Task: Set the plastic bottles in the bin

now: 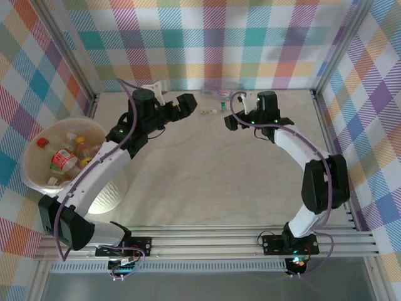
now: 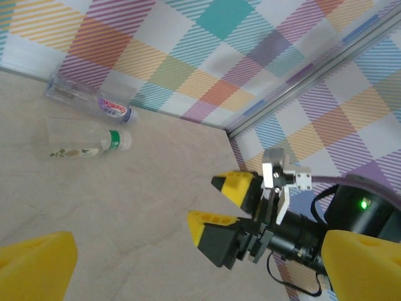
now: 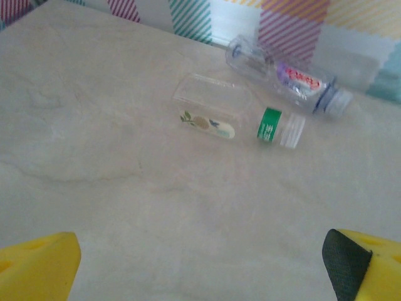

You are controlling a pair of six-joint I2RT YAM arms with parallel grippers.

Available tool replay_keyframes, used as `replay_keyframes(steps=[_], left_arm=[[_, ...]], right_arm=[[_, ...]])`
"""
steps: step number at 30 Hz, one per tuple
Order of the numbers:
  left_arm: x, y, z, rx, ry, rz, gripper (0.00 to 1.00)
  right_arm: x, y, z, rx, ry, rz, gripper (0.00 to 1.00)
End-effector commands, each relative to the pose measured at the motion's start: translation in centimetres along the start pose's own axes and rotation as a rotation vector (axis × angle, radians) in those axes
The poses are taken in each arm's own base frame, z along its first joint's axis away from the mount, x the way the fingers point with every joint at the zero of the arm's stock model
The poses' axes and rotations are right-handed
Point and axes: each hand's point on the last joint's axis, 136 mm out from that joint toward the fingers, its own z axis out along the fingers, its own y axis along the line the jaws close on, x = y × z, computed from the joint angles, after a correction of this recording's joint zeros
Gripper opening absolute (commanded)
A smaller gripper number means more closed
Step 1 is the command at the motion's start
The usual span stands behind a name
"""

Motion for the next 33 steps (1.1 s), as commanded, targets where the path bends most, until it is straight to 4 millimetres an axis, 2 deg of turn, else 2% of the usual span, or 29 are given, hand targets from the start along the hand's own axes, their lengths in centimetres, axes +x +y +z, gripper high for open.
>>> replay_keyframes(steps=[1, 8, 13, 20, 27, 33], left_arm=[[0.9, 0.2, 1.5, 0.019, -0.031, -0.041, 1.00], [2.8, 2.2, 2.6, -0.034, 0.000, -0.073, 1.00], [3.8, 3.7, 2.8, -0.076, 0.014, -0.086, 1.00], [4.8, 5.8, 3.4, -0.154, 0.026, -0.087, 1.00], [5.5, 7.0, 4.7, -0.201, 0.044, -0.097, 1.00], [6.3, 7.9, 5.5, -0.254, 0.108, -0.070, 1.00]], right_arm=[[0.1, -0.7, 2.0, -0.043, 0.030, -0.215, 0.99], [1.8, -2.5, 7.7, -0.129, 0.113, -0.501, 0.94], [1.3, -4.2, 11.4, -0.129, 0.122, -0.581, 0.93], [1.9, -5.5, 16.7, -0.155, 0.084, -0.686, 0.91], [1.5, -5.2, 20.0, -0.224, 0.006, -0.758, 0.90], [3.1, -4.7, 21.8, -0.299, -0.012, -0.779, 0.87]])
